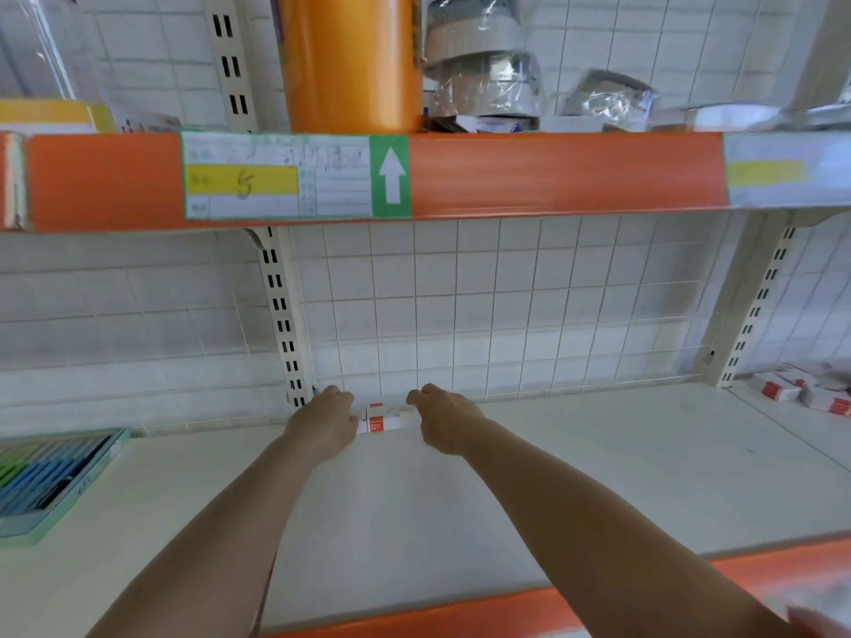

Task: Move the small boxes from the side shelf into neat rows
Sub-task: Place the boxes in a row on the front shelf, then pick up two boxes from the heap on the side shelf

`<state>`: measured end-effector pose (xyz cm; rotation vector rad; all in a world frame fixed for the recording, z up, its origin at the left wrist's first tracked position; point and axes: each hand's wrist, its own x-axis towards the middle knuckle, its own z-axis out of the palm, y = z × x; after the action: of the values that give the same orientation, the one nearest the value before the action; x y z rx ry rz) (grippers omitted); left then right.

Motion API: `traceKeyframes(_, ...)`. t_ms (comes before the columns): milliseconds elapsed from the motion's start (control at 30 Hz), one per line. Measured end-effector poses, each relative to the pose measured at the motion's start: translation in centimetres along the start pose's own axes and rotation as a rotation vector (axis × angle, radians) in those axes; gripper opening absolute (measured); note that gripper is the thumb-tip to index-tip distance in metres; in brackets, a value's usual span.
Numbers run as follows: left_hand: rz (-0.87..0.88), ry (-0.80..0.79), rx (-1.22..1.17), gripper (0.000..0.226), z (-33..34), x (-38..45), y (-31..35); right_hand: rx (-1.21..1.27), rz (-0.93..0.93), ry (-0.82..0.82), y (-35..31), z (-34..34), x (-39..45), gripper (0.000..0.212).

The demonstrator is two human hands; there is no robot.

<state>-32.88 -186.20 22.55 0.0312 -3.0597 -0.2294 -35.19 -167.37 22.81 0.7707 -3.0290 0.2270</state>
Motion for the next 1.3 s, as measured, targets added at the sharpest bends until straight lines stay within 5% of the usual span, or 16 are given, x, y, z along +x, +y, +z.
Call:
traceKeyframes(600,0.216,-0.054,-0.029,0.029,-2.8,-5.3,13.8,-0.027,0.164,0.030,4.7,-5.8,-12.8,0.048)
traceKeyframes(1300,0.469,-0.123,-0.045,0.034,0.9,-7.4,45.3,-0.068,0.413,0.045,29.3,-10.7,-31.8,0.049)
